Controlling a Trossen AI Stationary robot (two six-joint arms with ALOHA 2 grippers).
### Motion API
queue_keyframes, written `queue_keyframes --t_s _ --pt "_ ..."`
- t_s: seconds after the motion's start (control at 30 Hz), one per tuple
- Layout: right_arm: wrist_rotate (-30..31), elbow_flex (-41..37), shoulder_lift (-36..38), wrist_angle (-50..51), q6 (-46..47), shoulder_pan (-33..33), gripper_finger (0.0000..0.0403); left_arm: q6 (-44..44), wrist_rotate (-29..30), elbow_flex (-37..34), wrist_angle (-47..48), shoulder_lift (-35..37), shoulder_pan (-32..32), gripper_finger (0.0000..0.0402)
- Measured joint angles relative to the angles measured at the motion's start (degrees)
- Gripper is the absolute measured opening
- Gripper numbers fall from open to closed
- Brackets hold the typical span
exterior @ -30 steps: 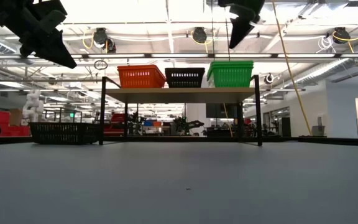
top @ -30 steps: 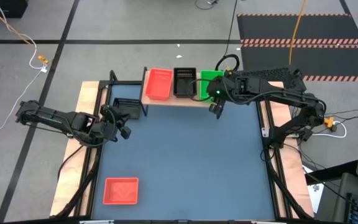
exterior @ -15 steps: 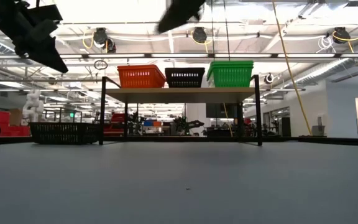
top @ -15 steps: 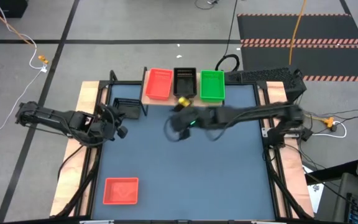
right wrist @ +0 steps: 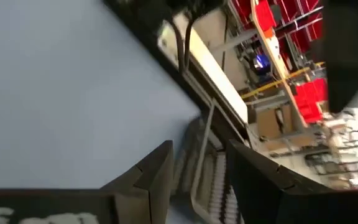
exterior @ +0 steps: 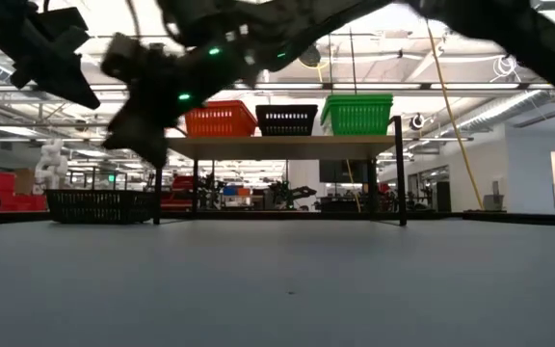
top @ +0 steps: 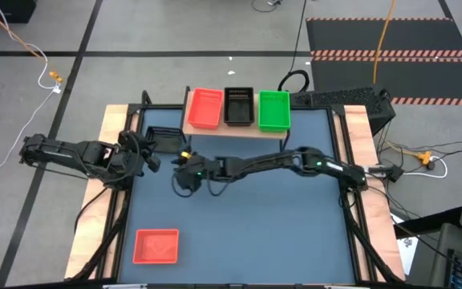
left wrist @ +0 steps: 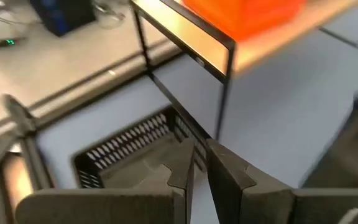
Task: Stack baskets on shelf by color
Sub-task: Stack the black bin on top of the black bin on the shelf
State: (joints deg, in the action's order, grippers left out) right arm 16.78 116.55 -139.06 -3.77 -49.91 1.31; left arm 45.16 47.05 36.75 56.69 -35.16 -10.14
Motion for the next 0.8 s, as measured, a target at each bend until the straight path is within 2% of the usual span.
queue_keyframes --t_s 0.13,0.23,0.37,0.53,0.67,0.8 --pt "0.1 12.8 -8.0 4.7 1.2 -1.0 0.0149 0.1 1.5 0.0 -0.7 -0.1 1.6 0.0047" --pt "4.4 18.5 -11.4 7.5 1.2 -1.0 0.0162 0.9 -0.7 0.0 -0.4 -0.1 2.4 0.0047" --pt "10.1 17.0 -11.6 6.7 0.2 -0.3 0.0189 2.5 -4.2 0.0 0.5 0.0 2.5 0.0047" --pt "11.5 15.4 -11.6 8.9 3.2 -0.6 0.0212 1.3 -5.5 0.0 0.6 0.0 2.5 0.0047" --pt "8.5 14.2 -11.5 8.8 4.2 -2.1 0.0214 -0.6 -5.5 0.0 0.2 0.0 2.5 0.0047" --pt "2.1 14.0 -11.6 9.0 6.0 -4.1 0.0215 -1.3 -4.9 0.0 0.1 0.0 2.5 0.0047"
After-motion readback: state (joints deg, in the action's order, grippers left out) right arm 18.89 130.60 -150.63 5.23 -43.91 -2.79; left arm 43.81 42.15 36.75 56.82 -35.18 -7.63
